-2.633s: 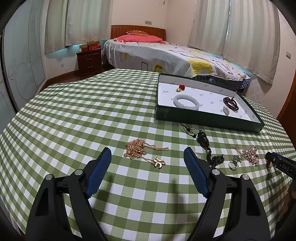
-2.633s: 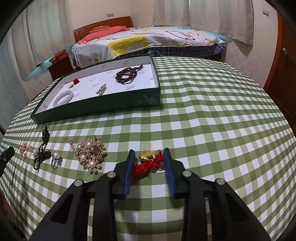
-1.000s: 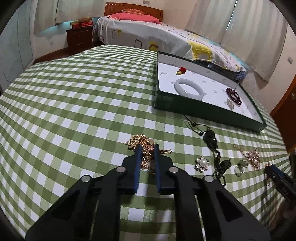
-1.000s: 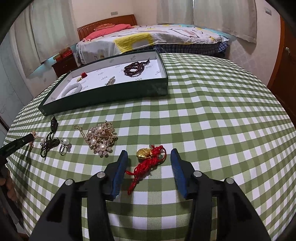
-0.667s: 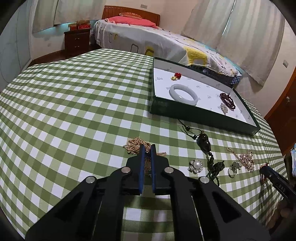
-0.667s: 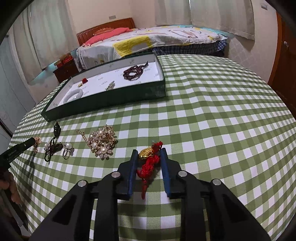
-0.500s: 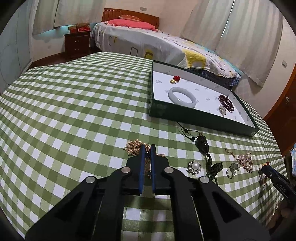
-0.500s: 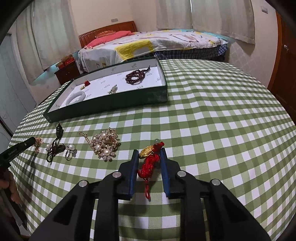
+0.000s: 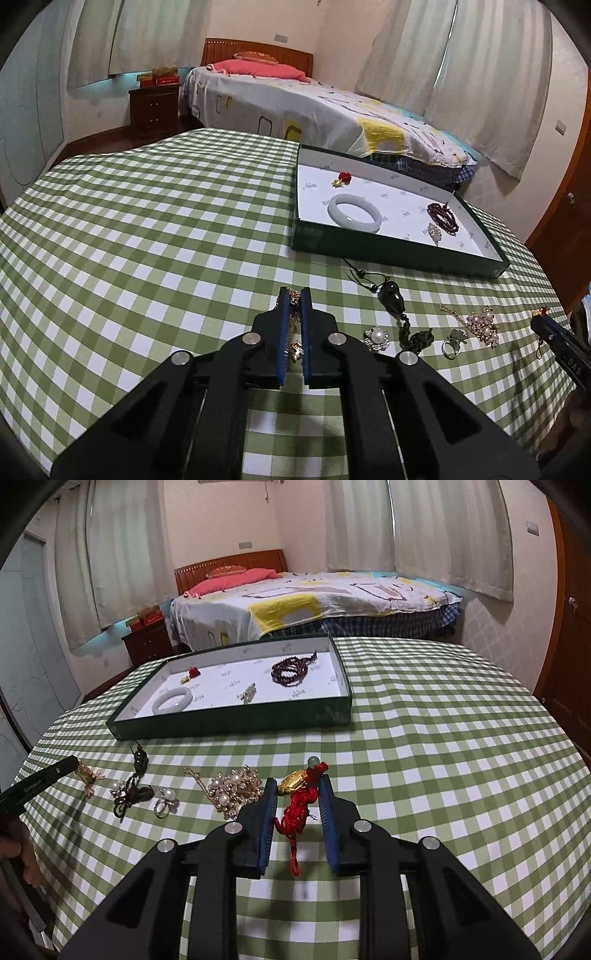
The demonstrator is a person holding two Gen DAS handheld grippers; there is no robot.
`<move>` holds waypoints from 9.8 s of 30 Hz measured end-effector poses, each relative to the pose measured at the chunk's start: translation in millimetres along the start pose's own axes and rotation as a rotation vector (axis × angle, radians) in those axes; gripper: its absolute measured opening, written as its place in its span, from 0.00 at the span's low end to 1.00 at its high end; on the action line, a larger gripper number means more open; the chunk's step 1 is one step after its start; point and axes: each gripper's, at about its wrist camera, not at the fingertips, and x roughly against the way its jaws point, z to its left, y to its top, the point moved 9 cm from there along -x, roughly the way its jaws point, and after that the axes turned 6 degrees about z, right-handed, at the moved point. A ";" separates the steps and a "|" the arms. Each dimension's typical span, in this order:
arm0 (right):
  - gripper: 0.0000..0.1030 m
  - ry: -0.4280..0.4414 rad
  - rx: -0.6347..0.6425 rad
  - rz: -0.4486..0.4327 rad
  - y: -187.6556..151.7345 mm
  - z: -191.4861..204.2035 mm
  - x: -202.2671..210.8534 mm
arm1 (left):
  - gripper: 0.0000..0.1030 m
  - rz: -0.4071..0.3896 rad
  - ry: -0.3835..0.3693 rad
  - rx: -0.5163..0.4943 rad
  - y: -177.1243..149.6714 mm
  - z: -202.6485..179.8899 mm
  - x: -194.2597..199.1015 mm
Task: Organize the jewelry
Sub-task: 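Carry the red tassel in the right tool while the left tool carries the gold chain to the tray, then open both tools to drop the tassel and gold chain into the tray, then move the right tool to the gold pearl-cluster brooch while the left tool approaches the pearl flower brooch, then close the right tool on the pearl-cluster brooch while the left tool grasps the pearl flower brooch, then carry the pearl-cluster brooch in the right tool while the left tool carries the flower brooch to the tray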
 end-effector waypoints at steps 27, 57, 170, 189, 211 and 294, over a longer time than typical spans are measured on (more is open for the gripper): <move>0.23 0.067 0.042 -0.206 80.4 29.9 40.8 | 0.06 -0.245 -0.100 -0.086 93.5 -63.5 72.3; 0.23 0.075 0.061 -0.182 150.6 18.1 -83.6 | 0.06 -0.150 -0.116 -0.166 154.3 -132.4 -87.1; 0.45 -0.001 0.120 0.208 -7.6 51.0 -61.5 | 0.64 0.050 0.052 -0.068 -10.1 -31.2 -12.9; 0.16 0.037 0.084 0.167 -3.2 41.0 -48.9 | 0.64 0.066 0.040 -0.079 -14.0 -39.4 -20.0; 0.16 0.076 0.052 0.152 -1.1 34.1 -42.7 | 0.25 0.184 0.021 -0.183 -29.1 -63.8 -43.0; 0.16 0.156 0.103 -0.087 167.5 86.1 -140.9 | 0.23 -0.037 -0.001 -0.173 161.9 -93.3 -142.4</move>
